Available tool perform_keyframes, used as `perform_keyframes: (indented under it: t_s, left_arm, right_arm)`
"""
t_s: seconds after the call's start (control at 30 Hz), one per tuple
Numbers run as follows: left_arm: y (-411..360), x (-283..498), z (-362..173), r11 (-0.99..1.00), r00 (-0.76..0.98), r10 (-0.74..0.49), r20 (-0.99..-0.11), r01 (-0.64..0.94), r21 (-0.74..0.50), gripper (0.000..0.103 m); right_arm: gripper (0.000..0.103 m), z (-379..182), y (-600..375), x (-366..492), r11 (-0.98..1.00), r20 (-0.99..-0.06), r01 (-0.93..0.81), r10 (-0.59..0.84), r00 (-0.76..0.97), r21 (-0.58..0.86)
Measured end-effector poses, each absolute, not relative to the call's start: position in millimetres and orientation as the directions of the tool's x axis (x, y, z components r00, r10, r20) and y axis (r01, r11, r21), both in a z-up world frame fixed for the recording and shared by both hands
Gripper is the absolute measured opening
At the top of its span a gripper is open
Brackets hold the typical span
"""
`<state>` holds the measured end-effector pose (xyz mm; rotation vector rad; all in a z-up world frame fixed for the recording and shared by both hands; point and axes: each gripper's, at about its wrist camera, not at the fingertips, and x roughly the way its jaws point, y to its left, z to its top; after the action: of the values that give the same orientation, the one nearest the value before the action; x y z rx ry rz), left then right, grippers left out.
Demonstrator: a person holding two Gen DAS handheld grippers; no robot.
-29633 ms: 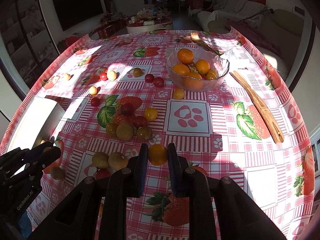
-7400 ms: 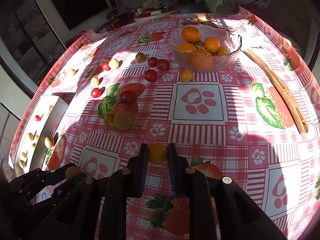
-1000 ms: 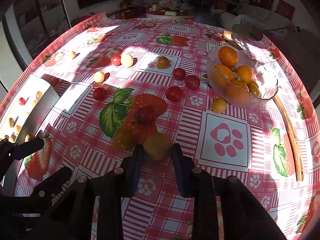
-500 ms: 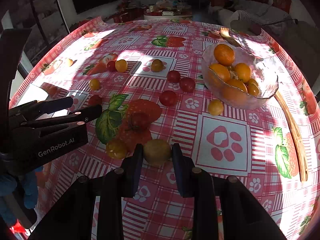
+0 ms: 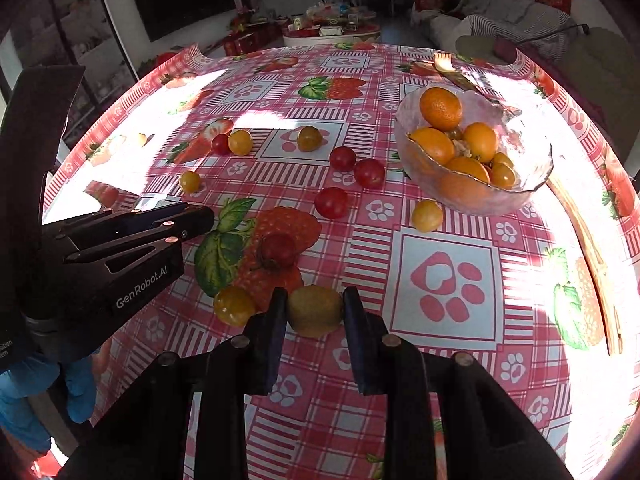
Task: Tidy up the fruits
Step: 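Grasp a red tomato with the left tool while the right tool grasps a brown kiwi, then carry both held fruits over the white tray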
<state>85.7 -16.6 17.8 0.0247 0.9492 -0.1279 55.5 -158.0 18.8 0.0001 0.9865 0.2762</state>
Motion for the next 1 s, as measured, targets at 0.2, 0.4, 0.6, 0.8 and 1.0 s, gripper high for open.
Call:
perform_keyframes:
  t_s: [0.2, 0.4, 0.6, 0.8, 1.0]
  left_arm:
    - [-9.0, 56.1, 32.1, 0.99, 0.592, -0.131, -0.795, 0.117, -0.076, 0.02]
    - [13.2, 20.5, 57.1, 0.99, 0.633, -0.142, -0.761, 0.091, -0.108, 0.02]
    - [50.1, -20.3, 75.8, 0.994, 0.669, -0.106, -0.735, 0.041, -0.106, 0.02]
    - [95.8, -59.8, 81.4, 0.993, 0.681, -0.042, -0.731, -0.054, -0.107, 0.02]
    - [139.3, -95.3, 69.7, 0.985, 0.659, 0.041, -0.751, -0.154, -0.081, 0.02]
  right_arm:
    - [0.031, 30.9, -163.4, 47.6, 0.959, -0.814, -0.236, 0.262, 0.518, 0.159]
    - [0.031, 44.8, -154.5, 35.9, 0.946, -0.806, -0.265, 0.302, 0.509, 0.187]
    - [0.031, 60.0, -128.8, 23.3, 0.924, -0.794, -0.319, 0.352, 0.495, 0.211]
    - [0.031, 72.5, -85.3, 11.5, 0.891, -0.789, -0.402, 0.399, 0.468, 0.213]
    - [0.031, 78.6, -30.6, 0.2, 0.844, -0.792, -0.496, 0.44, 0.423, 0.204]
